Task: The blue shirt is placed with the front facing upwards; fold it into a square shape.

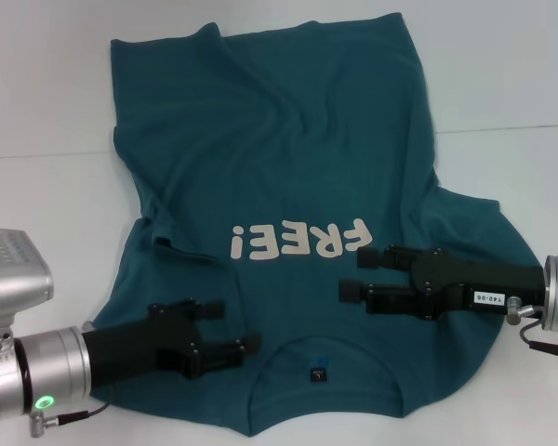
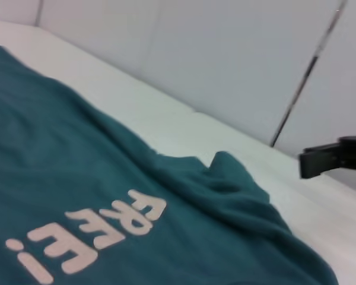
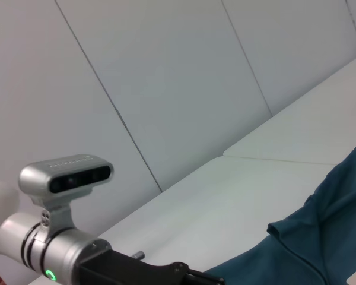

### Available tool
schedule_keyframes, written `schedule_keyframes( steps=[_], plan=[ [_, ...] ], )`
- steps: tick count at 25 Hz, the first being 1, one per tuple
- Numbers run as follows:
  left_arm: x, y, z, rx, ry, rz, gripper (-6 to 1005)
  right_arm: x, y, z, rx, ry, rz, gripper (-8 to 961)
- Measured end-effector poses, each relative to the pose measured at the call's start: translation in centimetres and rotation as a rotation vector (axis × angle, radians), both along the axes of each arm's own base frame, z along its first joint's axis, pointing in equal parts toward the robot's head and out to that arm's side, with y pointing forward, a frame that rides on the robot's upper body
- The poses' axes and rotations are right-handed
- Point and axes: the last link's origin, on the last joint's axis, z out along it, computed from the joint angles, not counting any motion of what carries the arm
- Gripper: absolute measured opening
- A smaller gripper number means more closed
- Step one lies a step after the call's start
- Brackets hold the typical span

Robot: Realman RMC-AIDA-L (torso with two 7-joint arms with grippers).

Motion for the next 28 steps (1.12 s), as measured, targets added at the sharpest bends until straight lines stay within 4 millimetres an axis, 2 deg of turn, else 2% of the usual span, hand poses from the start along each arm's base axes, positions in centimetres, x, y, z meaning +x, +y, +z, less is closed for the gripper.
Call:
schedule_keyframes(
  steps=[4, 8, 12, 18, 24, 28],
  plan=[
    [-0.1, 0.4, 1.1, 0.048, -0.018, 0.005, 828, 0.0, 0.0, 0.0, 0.000, 0.000, 0.001, 881],
    [-1.0, 1.6, 1.9, 0.138, -0.006, 0.078, 828, -0.1, 0.0, -0.1, -0.001, 0.001, 0.002, 881],
    [-2.5, 3.3, 1.8, 0.235, 0.063, 0.195, 828, -0.1, -0.1, -0.3, -0.007, 0.001, 0.002, 881],
    [-2.8, 4.4, 1.6, 0.266, 0.115, 0.231, 828, -0.2, -0.1, -0.4, -0.013, 0.003, 0.000, 882],
    [-1.9, 5.4, 0.8, 0.259, 0.158, 0.203, 828, -0.2, -0.2, -0.4, -0.018, 0.007, -0.002, 881],
    [-0.1, 6.1, 0.1, 0.235, 0.167, 0.143, 827, -0.2, -0.3, -0.5, -0.021, 0.010, -0.004, 881]
  ],
)
